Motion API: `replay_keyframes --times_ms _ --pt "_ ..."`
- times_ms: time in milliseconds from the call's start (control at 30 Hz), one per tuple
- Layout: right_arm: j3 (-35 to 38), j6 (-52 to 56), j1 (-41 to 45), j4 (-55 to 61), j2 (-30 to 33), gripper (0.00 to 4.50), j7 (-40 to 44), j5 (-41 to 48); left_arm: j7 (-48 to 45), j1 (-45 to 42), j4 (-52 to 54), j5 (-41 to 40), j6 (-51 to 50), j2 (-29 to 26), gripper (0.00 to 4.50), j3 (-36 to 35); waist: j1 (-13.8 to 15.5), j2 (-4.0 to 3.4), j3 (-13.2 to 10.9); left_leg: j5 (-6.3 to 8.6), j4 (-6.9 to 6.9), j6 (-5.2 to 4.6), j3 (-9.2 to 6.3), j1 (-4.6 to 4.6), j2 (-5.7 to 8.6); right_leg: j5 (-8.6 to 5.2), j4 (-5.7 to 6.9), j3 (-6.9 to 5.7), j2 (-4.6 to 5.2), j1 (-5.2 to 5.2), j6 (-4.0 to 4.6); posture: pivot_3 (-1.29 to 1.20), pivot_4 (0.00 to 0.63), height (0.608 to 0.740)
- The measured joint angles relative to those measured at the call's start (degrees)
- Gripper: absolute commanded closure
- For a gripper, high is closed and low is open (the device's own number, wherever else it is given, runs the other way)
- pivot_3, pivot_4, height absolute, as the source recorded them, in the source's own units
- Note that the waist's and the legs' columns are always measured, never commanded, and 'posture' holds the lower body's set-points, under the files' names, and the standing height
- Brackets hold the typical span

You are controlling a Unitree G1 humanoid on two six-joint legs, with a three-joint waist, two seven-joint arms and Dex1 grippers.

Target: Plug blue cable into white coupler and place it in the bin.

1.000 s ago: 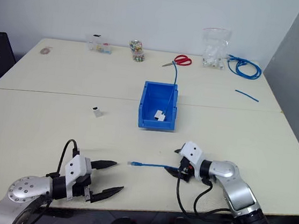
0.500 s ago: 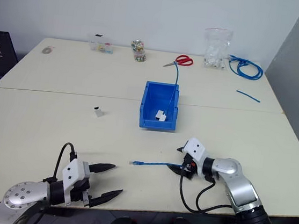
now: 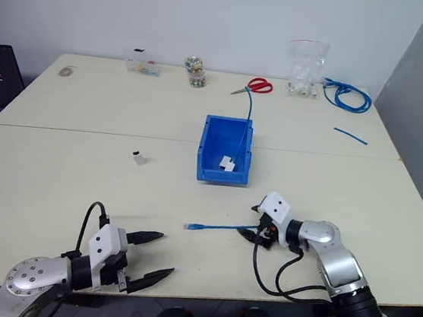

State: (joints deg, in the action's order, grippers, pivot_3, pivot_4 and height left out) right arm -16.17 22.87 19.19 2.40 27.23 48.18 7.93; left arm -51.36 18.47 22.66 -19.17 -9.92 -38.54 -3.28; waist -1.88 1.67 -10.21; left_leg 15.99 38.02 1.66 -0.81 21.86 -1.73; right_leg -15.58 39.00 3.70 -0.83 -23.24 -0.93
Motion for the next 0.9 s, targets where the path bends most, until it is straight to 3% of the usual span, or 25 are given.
replay_keyframes --times_ms 433,633,900 --pt "0.37 0.01 -0.05 0.0 0.0 0.69 0.78 0.24 0.09 -0.03 0.26 -0.04 -0.12 0.0 0.0 0.0 0.0 0.0 0.0 0.0 0.0 0.0 0.0 0.01 0.01 0.0 0.0 0.0 0.0 0.0 0.0 0.0 0.15 0.74" --pt "0.49 0.47 -2.88 4.41 3.16 0.69 3.28 0.75 -0.08 -0.44 0.19 -0.06 -0.13 -0.02 0.0 0.0 0.05 -0.01 -0.01 0.0 -0.02 0.0 -0.01 0.04 0.01 -0.01 -0.02 -0.02 0.0 0.0 0.01 0.0 0.15 0.74" --pt "4.38 6.99 -6.74 16.09 6.02 0.69 3.02 5.48 -2.69 -10.94 -6.6 1.44 0.48 -0.85 0.0 1.77 0.19 -0.06 -0.04 0.0 0.02 0.0 -0.09 0.04 0.08 0.0 0.03 -0.11 -0.11 0.0 -0.01 0.0 0.15 0.74"
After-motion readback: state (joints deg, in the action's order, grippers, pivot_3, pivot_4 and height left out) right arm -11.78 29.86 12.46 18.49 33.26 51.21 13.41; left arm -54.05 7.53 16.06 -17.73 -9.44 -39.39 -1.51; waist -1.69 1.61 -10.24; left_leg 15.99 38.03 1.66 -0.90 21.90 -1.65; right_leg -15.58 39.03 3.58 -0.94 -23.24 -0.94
